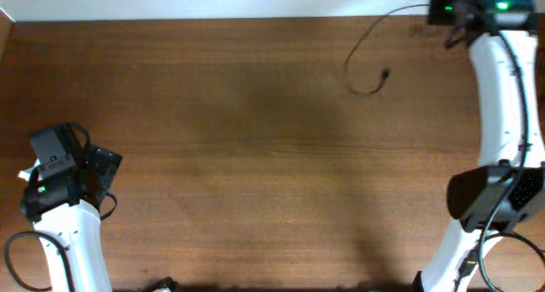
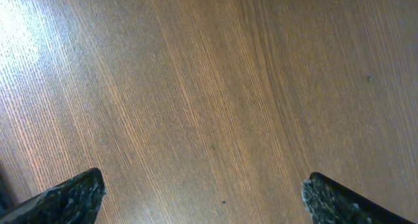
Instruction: Untangle cables
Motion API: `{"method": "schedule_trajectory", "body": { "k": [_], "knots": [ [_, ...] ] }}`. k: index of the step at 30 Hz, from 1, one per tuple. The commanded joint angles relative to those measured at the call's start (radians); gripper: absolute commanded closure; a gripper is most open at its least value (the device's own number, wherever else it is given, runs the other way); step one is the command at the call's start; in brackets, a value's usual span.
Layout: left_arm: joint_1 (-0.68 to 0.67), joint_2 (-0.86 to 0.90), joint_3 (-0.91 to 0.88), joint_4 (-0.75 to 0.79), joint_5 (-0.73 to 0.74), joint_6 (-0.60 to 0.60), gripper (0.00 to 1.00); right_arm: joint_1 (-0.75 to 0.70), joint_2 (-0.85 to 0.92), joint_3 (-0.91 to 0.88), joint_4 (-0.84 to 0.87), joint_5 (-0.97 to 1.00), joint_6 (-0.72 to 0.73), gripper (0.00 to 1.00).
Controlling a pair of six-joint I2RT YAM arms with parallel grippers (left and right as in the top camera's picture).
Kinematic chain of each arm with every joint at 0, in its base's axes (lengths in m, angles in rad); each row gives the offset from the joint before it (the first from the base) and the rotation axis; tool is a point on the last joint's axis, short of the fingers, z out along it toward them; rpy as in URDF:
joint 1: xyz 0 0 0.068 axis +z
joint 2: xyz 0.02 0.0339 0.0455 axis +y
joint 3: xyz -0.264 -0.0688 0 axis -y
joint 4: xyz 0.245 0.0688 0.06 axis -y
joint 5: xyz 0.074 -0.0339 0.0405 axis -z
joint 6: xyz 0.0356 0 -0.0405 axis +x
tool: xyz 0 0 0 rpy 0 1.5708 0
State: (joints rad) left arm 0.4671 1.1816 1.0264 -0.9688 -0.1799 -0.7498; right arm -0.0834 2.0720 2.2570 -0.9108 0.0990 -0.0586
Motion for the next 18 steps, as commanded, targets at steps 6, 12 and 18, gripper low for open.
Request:
{"method": "schedule_trajectory", "body": {
  "k": [6,12,18],
  "knots": [
    [0.005,-0.008,0.003,0.001,0.0,-0.009,0.01,-0.135,-0.007,0.161,-0.009,-0.078,-0.042,0.96],
    [0.005,-0.008,0.003,0.001,0.0,-0.009,0.01,-0.085,-0.007,0.484,-0.142,-0.171,0.017,0.96],
    [0.005,-0.008,0.003,0.001,0.0,-0.009,0.01,-0.082,-0.003,0.567,-0.231,-0.166,0.047,0.96]
  ]
}}
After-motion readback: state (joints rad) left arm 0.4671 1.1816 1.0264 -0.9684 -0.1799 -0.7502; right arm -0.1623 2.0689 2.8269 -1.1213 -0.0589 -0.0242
